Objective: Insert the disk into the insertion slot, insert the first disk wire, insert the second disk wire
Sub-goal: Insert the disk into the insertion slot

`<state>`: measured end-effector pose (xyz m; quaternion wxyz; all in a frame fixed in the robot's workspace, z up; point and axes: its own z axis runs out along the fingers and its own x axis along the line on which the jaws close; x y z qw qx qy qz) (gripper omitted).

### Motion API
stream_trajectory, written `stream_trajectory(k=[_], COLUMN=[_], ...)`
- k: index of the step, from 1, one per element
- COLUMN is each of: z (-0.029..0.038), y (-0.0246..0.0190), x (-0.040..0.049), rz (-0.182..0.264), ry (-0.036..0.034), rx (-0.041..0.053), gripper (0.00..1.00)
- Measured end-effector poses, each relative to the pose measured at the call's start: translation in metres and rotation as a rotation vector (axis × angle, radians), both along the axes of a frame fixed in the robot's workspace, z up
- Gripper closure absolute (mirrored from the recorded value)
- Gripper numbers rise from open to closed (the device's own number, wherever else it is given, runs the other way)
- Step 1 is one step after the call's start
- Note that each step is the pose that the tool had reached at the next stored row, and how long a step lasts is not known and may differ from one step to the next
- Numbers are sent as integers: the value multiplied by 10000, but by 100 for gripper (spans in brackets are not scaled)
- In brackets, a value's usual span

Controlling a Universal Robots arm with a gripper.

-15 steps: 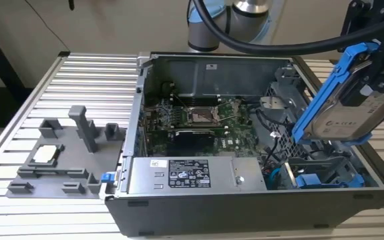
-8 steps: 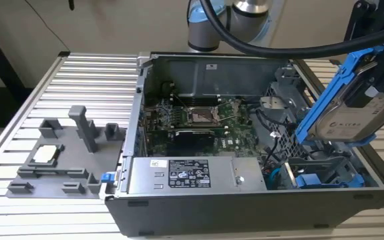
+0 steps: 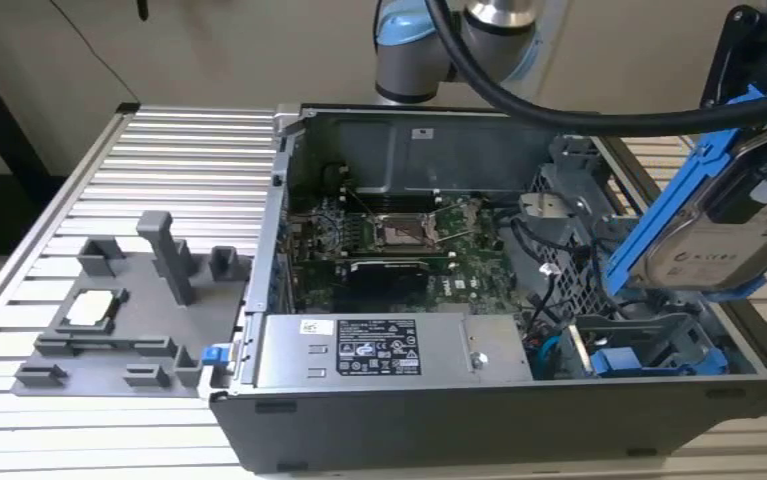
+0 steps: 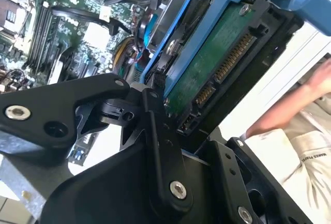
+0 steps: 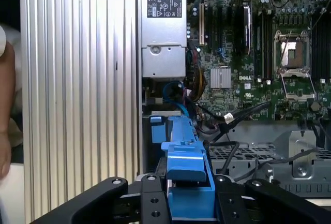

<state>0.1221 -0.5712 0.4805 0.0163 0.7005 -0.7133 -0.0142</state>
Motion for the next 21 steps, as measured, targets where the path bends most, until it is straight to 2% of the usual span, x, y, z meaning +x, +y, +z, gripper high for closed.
stream_trajectory(k=[5,12,21], z=[0,0,1], y=[-30,-42,-151], x=[21,23,26], rz=[-1,-1,0], ry=[6,6,6], rx=[-1,1,1], gripper=[67,67,67])
